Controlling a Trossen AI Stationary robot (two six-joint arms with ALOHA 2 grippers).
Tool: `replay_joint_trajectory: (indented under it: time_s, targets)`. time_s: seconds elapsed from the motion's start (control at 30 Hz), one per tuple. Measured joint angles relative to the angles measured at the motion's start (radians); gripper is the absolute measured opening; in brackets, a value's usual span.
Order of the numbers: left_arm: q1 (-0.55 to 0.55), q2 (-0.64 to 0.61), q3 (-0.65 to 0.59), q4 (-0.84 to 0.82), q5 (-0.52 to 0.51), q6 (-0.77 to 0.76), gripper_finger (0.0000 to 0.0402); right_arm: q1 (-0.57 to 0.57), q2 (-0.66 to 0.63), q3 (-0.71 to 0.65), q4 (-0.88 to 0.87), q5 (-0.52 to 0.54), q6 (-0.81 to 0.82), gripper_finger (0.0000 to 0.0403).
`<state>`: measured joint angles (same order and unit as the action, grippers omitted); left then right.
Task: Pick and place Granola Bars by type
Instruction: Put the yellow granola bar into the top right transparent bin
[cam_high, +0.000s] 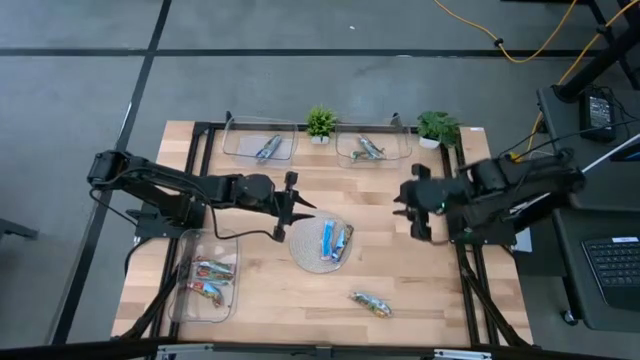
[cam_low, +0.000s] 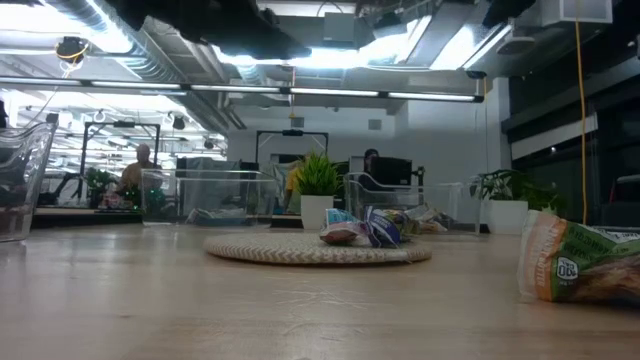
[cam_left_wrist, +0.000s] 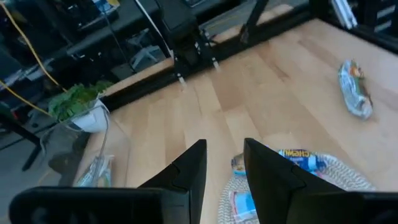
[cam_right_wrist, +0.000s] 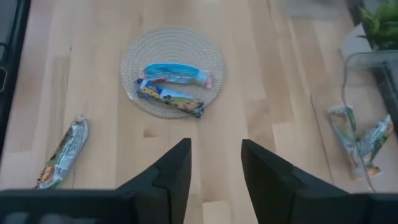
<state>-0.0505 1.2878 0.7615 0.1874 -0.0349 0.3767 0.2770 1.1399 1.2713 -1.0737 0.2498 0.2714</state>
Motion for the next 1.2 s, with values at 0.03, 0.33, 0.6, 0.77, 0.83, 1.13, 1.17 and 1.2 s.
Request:
replay_joint_trajectory:
  time_s: [0.03,0.33,0.6,0.77,0.83,1.13,1.17,1.2]
  targets:
    - [0.0,-0.009,-0.001,0.003,0.001,-0.008,0.0099,0.029,0.008,0.0,0.0,0.02,0.016,0.0143]
    - [-0.001,-0.146,0.0,-0.004,0.047,-0.025,0.0098,0.242,0.123,0.0,0.026,0.171,0.169,0.0143]
    - [-0.009,-0.23,0.0,-0.036,0.133,-0.067,0.0098,0.337,0.256,0.0,0.136,0.151,0.188,0.0143]
    - [-0.026,-0.232,0.0,-0.04,0.133,-0.044,0.0098,0.357,0.327,0.0,0.23,0.068,0.15,0.0143]
    - [-0.029,-0.232,0.0,-0.041,0.133,-0.046,0.0097,0.359,0.352,0.0,0.25,0.039,0.147,0.0143]
    - [-0.047,-0.232,0.0,-0.041,0.12,-0.138,0.0098,0.354,0.471,0.0,0.255,0.012,0.306,0.0143]
    - [-0.047,-0.232,0.0,-0.042,0.117,-0.148,0.0099,0.354,0.485,0.0,0.255,0.004,0.324,0.0143]
    - [-0.047,-0.232,0.0,-0.042,0.117,-0.158,0.0099,0.354,0.5,0.0,0.255,-0.013,0.341,0.0143]
